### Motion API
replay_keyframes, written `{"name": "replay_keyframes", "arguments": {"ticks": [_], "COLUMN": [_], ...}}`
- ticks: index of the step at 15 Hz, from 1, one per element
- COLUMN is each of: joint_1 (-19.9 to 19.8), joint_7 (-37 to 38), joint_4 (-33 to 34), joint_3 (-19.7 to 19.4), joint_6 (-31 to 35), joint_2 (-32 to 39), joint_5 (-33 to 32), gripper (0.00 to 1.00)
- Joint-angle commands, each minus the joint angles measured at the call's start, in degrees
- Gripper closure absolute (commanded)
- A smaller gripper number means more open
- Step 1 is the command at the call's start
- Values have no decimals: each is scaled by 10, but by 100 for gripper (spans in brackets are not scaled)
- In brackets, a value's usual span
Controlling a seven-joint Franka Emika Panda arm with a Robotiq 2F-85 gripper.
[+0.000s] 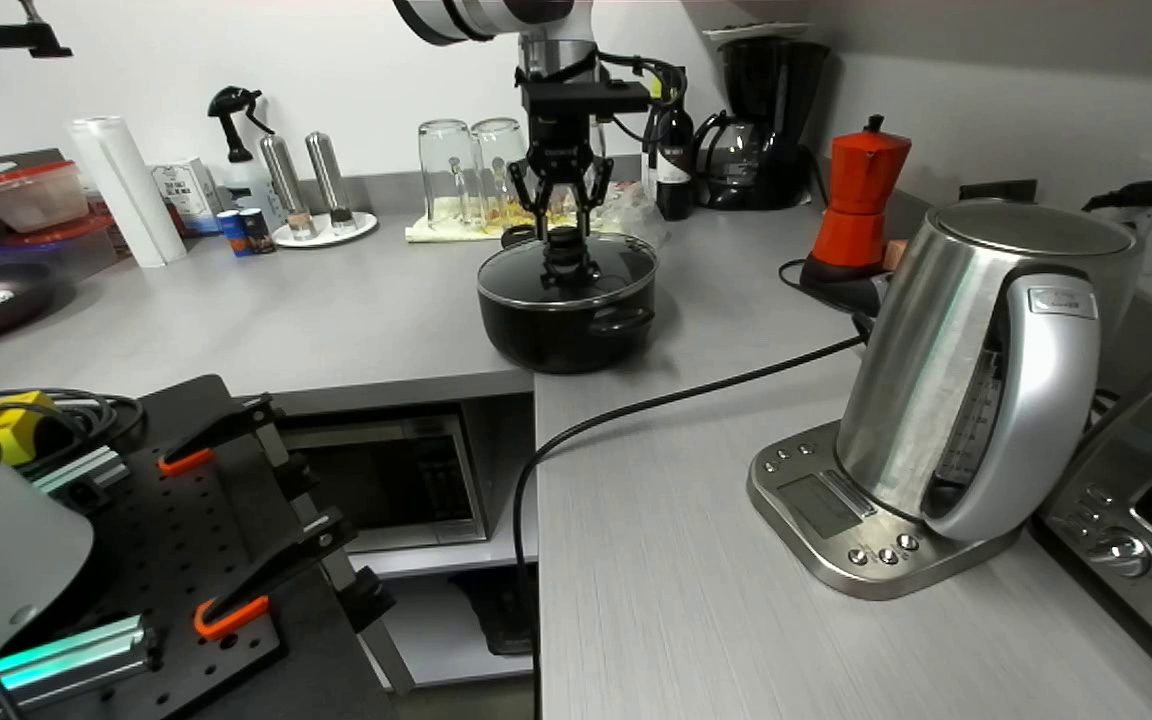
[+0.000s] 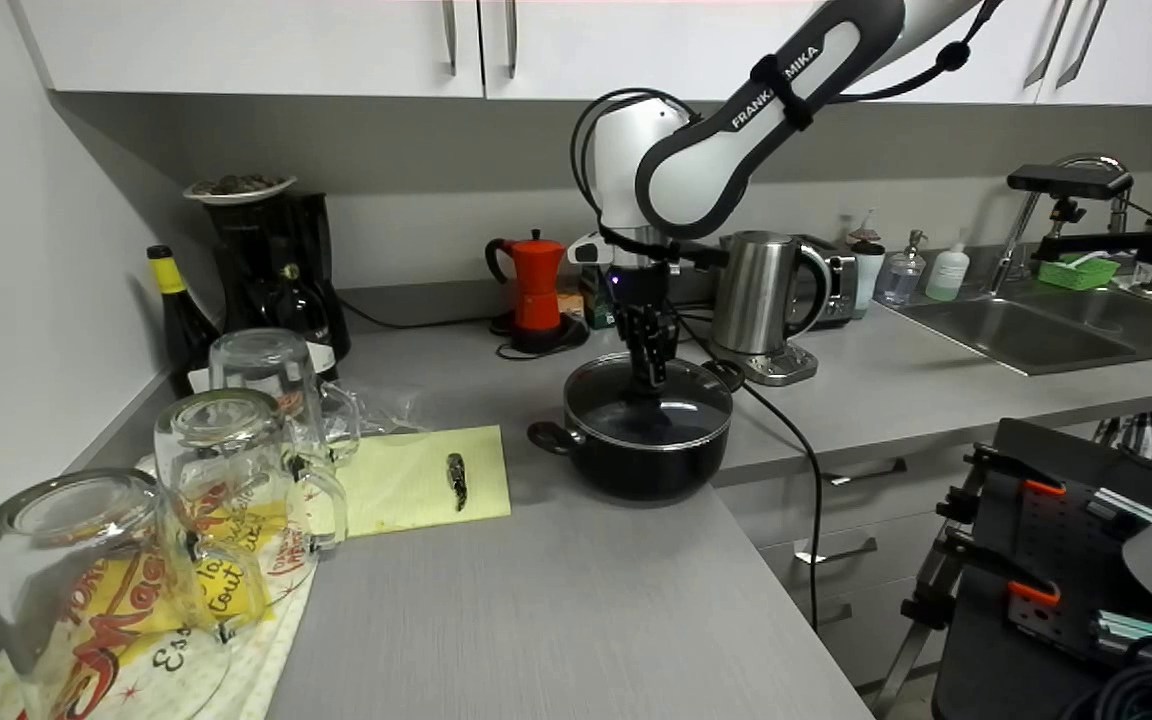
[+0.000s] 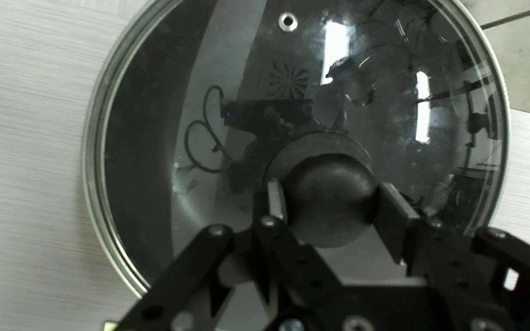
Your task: Put the lid on the pan
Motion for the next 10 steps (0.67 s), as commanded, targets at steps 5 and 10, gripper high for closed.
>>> {"name": "replay_keyframes", "arguments": {"ticks": [5,10], "joint_1": [-9,-12], "joint_7": [-15,-17], "joint_4": [-7,-9], "joint_3": [10,13], "joint_6": [-4,-1], "joint_2": [-16,-20], "joint_5": [19,26], "gripper": [75,75]}}
